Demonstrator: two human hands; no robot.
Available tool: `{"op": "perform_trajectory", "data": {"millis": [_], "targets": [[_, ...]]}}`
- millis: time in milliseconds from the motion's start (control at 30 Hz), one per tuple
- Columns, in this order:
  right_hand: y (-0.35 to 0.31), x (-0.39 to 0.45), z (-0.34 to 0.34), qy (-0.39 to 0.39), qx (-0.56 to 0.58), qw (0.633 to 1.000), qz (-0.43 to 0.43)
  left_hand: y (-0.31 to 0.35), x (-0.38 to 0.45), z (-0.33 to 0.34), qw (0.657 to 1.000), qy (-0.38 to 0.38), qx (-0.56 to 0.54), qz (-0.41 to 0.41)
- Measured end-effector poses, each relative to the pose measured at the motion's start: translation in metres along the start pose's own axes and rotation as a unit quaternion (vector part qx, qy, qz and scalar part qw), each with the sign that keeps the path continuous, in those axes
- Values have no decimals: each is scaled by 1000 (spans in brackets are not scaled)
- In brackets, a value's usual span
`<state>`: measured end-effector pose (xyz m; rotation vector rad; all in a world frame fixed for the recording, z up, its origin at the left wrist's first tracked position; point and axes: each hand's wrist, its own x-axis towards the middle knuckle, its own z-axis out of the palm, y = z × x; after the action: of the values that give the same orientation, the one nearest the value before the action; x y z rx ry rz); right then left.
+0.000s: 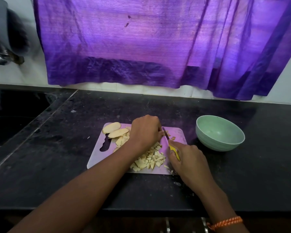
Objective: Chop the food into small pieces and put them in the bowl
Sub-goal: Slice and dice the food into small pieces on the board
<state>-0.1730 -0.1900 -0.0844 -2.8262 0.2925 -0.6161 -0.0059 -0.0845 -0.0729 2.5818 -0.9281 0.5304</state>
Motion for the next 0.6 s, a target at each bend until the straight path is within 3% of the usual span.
{"op": "perform_trajectory", "data": {"millis": [333, 600], "targets": [[13, -24, -2, -16, 71, 997, 19, 3, 2, 3, 1000, -1, 11, -14], [7, -35, -15, 49, 121, 991, 34, -9, 3, -4, 999, -8, -30, -12]]}}
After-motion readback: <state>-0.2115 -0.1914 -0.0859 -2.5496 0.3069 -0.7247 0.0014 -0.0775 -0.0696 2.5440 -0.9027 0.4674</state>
